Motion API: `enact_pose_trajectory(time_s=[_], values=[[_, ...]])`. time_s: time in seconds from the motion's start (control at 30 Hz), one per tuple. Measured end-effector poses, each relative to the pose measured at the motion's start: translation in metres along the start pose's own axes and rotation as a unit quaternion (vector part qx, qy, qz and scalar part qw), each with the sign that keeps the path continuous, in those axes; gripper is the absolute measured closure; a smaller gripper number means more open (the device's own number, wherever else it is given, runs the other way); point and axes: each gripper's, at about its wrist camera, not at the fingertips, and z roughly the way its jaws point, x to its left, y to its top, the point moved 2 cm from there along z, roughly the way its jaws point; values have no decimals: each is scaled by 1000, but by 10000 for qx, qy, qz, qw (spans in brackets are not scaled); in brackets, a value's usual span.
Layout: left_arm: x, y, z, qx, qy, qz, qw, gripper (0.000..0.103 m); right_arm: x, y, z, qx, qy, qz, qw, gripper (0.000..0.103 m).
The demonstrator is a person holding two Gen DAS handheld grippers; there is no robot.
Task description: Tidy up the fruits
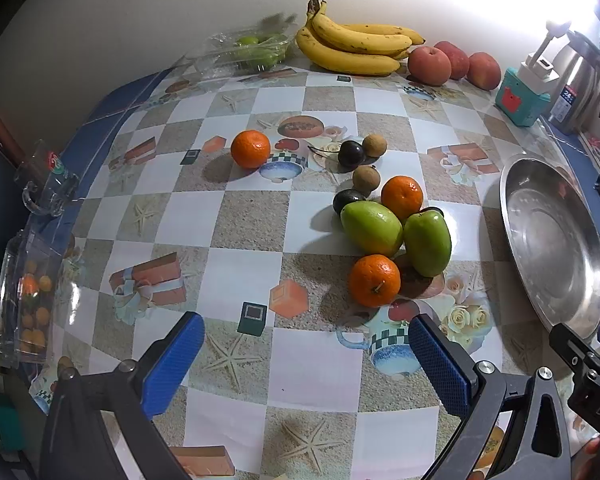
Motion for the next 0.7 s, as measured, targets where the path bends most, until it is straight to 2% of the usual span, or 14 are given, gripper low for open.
enact_pose_trajectory(time_s=[0.43,0.57,0.7], values=[[3,4,-2,-93,-4,-48,9999,0,0,0,1,-1,15,-5,10000,4],[13,13,-8,-203,-160,-360,9990,0,1,3,-6,-132,225,26,9997,4],[20,24,-9,-201,-133,-465,9986,0,6,13,-20,-340,518,102,9980,4]])
